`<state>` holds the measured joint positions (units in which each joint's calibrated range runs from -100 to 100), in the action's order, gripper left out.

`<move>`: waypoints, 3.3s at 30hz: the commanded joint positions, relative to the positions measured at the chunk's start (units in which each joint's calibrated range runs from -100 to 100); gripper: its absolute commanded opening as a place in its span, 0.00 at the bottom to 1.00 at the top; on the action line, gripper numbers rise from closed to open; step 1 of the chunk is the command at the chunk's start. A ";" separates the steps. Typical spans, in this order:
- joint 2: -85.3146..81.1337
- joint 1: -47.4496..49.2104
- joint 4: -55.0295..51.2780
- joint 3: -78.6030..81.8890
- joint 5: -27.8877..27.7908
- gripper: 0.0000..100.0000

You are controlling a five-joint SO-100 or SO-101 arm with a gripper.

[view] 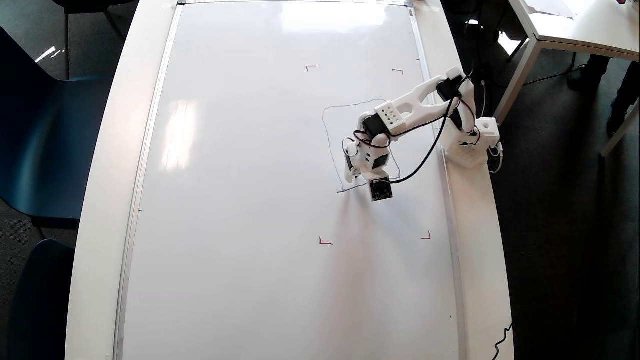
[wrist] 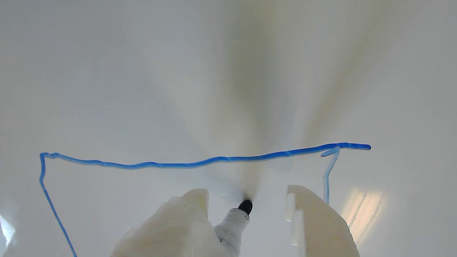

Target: Draw on a whiteboard a robot head using a pen attached to the gripper

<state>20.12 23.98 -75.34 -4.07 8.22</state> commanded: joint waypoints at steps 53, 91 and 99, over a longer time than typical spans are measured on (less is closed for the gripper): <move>-6.07 0.44 4.88 11.19 -1.19 0.15; -11.77 -24.83 -3.20 7.47 -4.62 0.22; -11.69 -26.52 -1.73 7.47 -5.11 0.22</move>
<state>11.14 -2.19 -77.45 3.52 3.41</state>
